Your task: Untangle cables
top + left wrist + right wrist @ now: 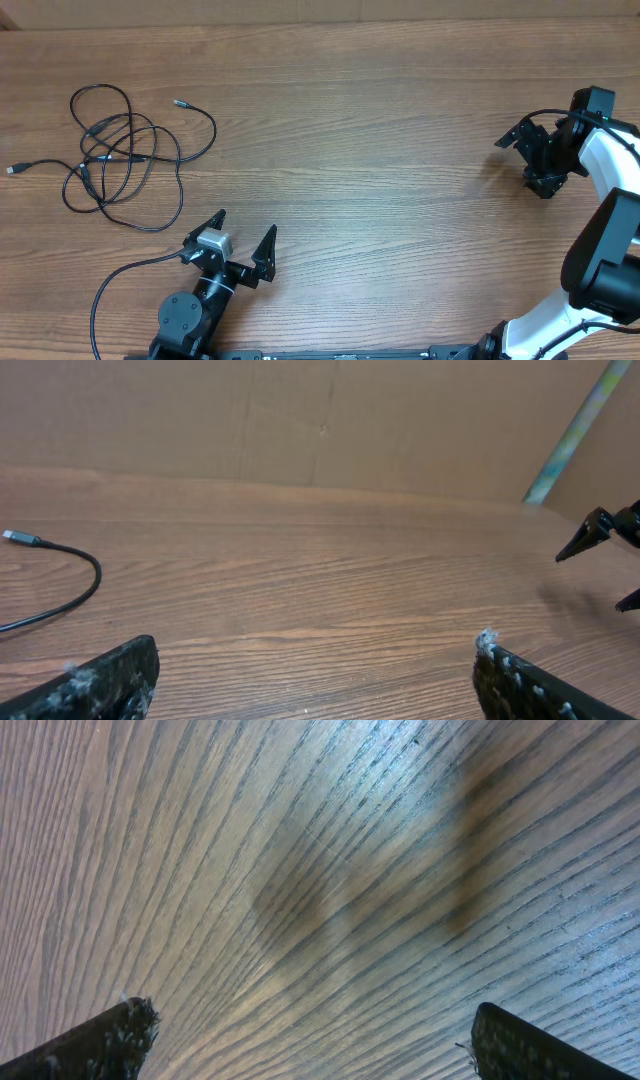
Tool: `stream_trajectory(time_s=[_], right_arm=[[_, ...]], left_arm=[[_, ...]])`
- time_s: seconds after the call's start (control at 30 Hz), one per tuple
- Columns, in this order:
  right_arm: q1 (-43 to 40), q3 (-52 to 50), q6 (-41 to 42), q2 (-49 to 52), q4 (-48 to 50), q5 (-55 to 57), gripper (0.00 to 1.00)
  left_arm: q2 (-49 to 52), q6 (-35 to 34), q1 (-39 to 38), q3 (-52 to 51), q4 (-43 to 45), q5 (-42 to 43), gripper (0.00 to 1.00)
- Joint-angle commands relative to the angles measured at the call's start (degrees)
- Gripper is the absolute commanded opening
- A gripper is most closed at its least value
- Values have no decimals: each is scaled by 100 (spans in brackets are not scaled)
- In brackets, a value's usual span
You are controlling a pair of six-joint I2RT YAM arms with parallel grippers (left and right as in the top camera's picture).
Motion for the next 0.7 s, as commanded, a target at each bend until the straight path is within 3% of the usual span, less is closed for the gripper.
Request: stream_trajectory(time_s=[0.0, 0.43, 0.67], right_arm=[[-11, 87, -37, -68, 26, -2, 100], [-11, 87, -39, -94, 26, -2, 100], [-11, 87, -37, -841, 26, -2, 100]], left_arm=[[-61, 109, 0, -20, -20, -61, 99], [-61, 109, 0, -20, -20, -61, 100], [-61, 109, 0, -22, -20, -61, 100]])
